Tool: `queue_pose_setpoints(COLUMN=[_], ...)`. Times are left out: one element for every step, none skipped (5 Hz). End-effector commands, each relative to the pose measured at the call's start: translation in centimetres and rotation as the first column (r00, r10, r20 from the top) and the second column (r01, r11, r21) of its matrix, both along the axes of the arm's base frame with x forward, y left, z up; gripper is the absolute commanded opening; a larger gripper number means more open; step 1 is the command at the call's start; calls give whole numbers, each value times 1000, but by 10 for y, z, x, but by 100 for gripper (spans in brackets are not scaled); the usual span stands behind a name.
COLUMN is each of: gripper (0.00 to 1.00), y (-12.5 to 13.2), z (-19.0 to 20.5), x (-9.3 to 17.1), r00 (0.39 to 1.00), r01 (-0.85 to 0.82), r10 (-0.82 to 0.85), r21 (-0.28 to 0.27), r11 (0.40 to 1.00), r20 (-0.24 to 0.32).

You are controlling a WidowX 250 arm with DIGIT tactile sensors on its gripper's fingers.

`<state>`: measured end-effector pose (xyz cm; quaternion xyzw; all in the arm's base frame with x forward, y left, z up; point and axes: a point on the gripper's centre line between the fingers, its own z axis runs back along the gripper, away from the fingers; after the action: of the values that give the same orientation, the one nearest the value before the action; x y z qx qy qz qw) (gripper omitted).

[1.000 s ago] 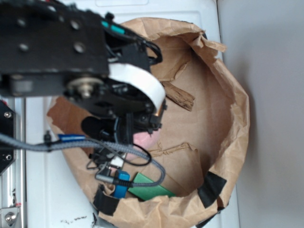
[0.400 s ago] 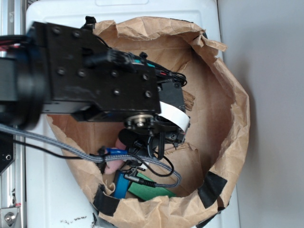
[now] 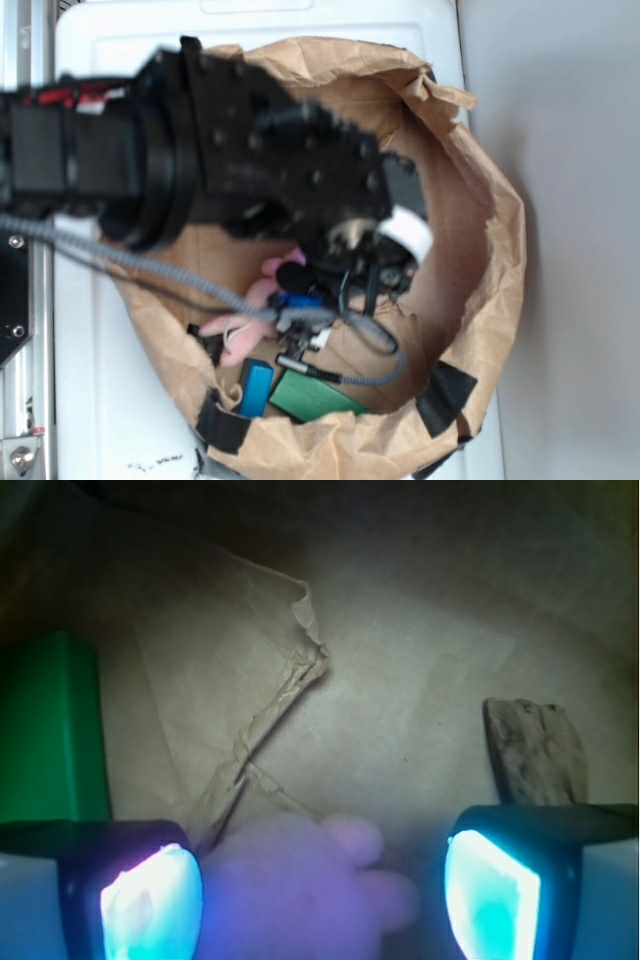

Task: Grab the wood chip.

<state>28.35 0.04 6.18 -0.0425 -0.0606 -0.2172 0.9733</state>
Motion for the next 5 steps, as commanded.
queue_pose_setpoints(gripper=[100,100,100,100,100], y=[3,8,9,12,17], z=[12,-12,-31,-45,-42], x=[9,24,44,55,56], r00=[999,999,999,998,997], r01=[3,33,45,60,77], r10=[-4,-32,-45,-61,-77], r21=[9,22,22,31,11], r11=[1000,999,999,998,997], r20=[38,-6,-3,17,22])
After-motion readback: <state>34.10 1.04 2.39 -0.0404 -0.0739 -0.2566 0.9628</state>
